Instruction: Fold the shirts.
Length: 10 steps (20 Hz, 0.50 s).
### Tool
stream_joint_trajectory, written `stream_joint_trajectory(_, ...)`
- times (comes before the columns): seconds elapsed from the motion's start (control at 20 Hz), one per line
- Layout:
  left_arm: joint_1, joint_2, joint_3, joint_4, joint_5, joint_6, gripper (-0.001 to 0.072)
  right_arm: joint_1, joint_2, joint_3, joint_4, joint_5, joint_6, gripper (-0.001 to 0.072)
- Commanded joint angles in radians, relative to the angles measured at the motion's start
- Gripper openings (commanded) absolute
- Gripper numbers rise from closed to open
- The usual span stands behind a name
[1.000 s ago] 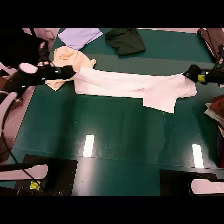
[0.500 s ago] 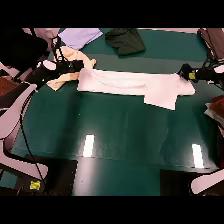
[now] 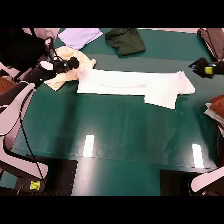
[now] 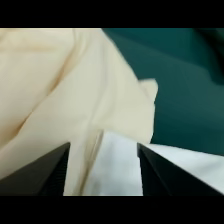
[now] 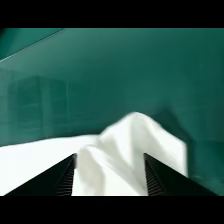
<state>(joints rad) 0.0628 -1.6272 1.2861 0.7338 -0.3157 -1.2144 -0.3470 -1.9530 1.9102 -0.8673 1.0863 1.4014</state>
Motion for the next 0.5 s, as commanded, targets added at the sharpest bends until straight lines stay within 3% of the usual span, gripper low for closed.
stream_joint_trajectory(0.0, 0.063, 0.002, 0.037, -0.008, -0.13, -0.058, 0.0502, -0.093, -0.019, 0.035, 0.004, 0.164, -0.002, 0.0606)
stream_joint_trajectory(0.05, 0.063, 0.002, 0.055, -0.008, -0.169, -0.042, 0.05, -0.105, -0.037, 0.035, 0.015, 0.201, -0.024, 0.0666)
stream_joint_trajectory(0.15, 0.055, 0.015, 0.069, -0.009, -0.214, -0.031, 0.0494, -0.126, -0.089, 0.035, 0.148, 0.281, -0.119, 0.0709)
stream_joint_trajectory(0.25, 0.042, 0.035, 0.069, -0.01, -0.243, -0.008, 0.0493, -0.141, -0.14, 0.04, 0.229, 0.328, -0.156, 0.0714)
stream_joint_trajectory(0.45, 0.039, 0.087, 0.069, -0.005, -0.296, 0.039, 0.0493, -0.14, -0.245, 0.159, 0.167, 0.439, -0.156, 0.0715)
